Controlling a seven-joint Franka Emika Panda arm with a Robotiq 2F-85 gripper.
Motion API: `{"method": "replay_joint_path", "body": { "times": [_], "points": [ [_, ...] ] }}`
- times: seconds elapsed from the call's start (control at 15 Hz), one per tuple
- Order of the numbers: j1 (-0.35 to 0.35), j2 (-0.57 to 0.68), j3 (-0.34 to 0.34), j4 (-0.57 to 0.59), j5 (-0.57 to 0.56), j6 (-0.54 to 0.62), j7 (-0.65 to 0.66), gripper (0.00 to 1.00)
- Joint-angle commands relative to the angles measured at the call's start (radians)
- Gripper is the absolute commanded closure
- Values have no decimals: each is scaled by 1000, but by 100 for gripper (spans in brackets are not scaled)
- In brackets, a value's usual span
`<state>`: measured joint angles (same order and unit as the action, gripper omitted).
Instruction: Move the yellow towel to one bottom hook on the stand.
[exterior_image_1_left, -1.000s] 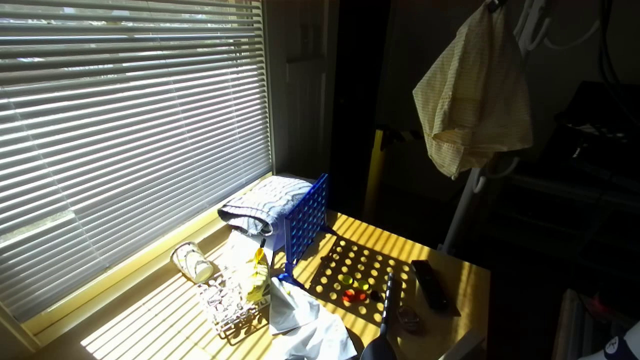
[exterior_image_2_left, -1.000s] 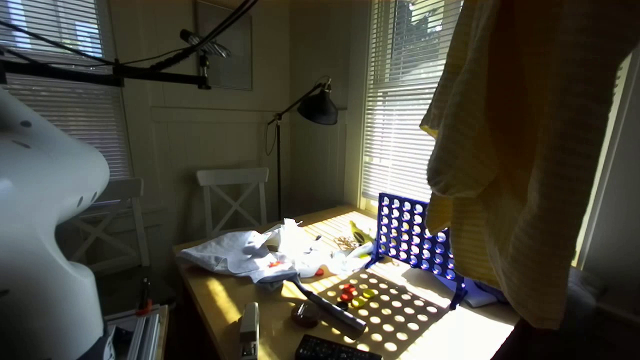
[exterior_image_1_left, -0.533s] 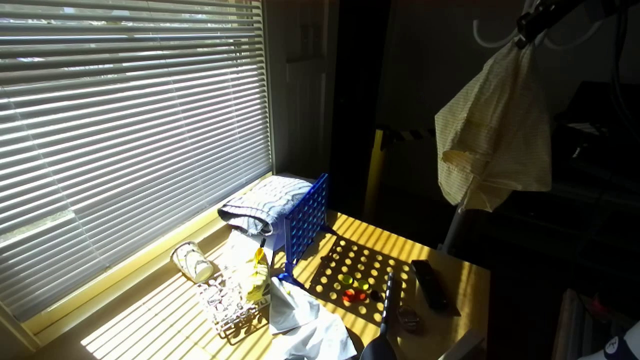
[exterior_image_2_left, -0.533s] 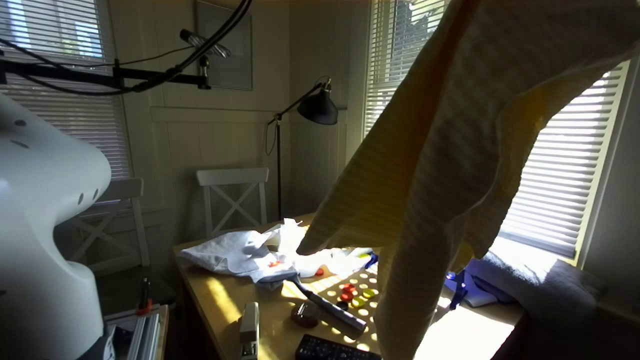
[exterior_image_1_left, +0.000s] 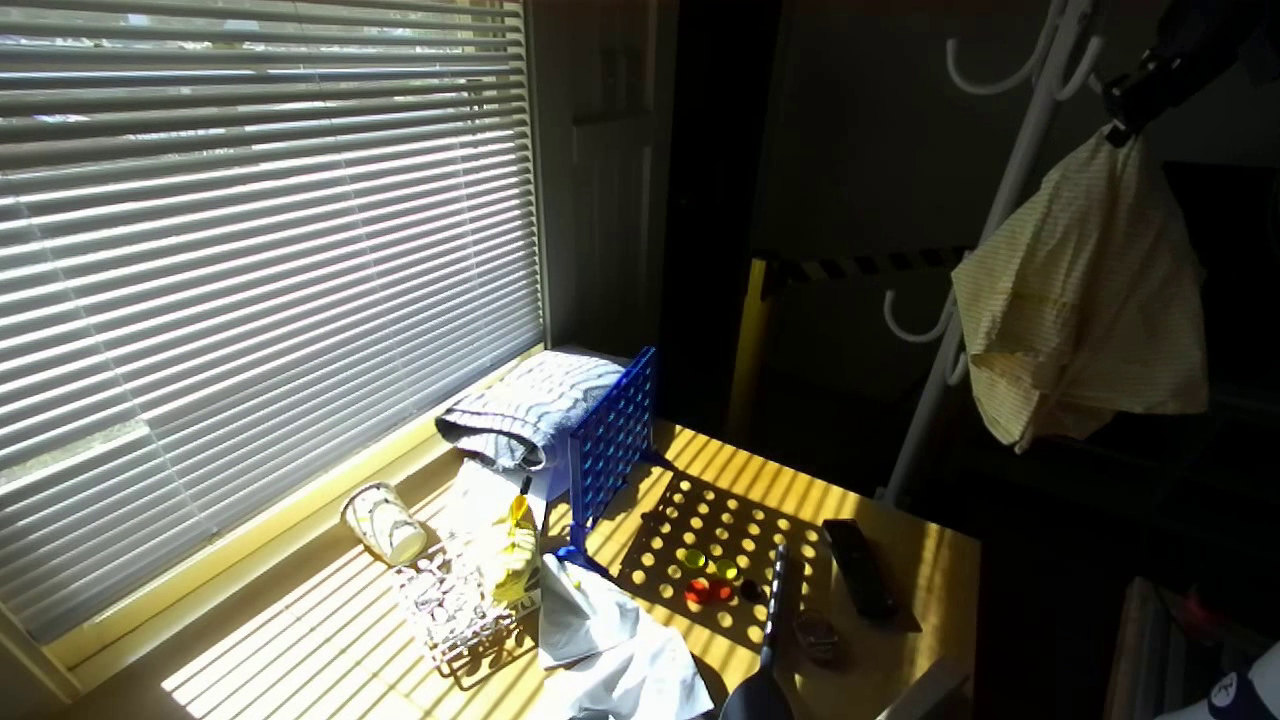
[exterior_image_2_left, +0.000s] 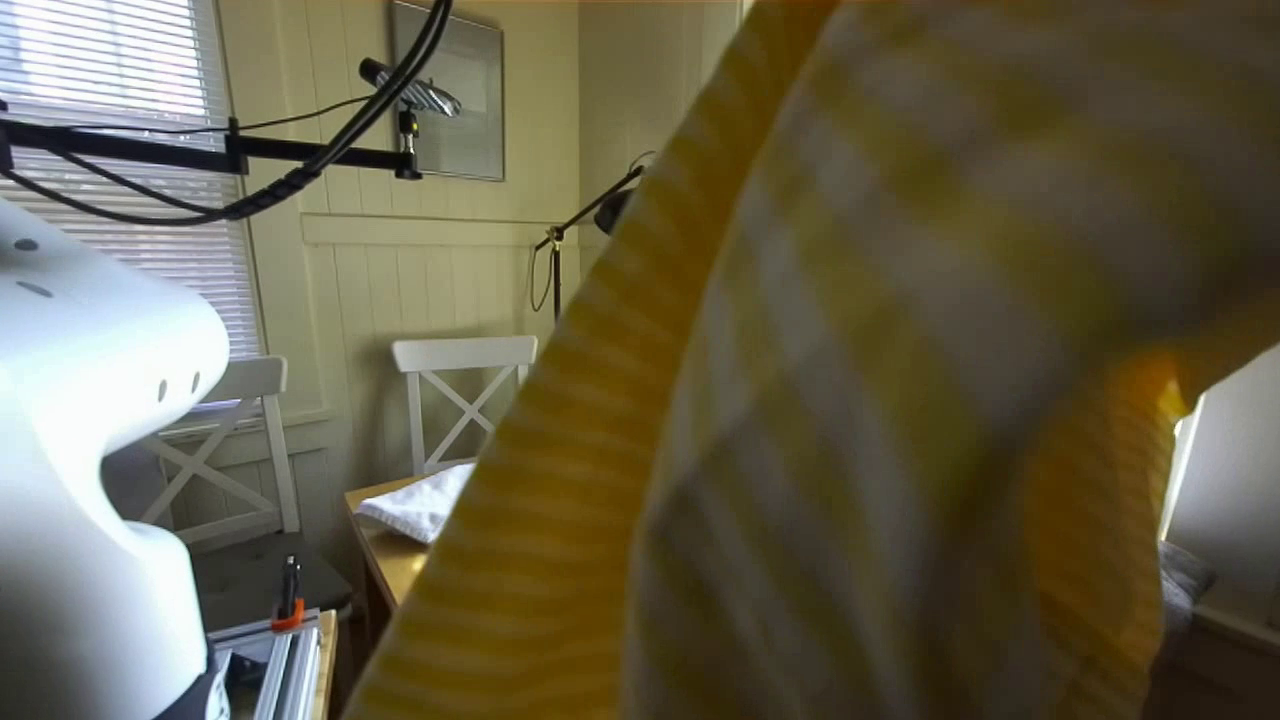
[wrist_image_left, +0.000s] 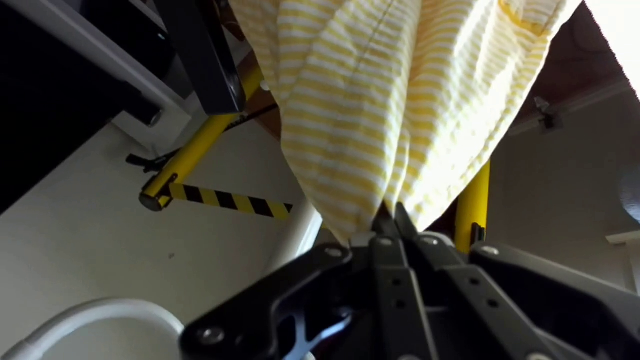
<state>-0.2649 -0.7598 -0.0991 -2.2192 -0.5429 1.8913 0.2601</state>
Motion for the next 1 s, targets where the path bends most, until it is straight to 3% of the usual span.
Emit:
{"method": "replay_joint_path", "body": {
  "times": [0.0,0.93],
  "points": [
    [-16,-14,-35,-41,8,30,-20,100],
    [-48,142,-80,-52,25,250,3,100]
  ]
}}
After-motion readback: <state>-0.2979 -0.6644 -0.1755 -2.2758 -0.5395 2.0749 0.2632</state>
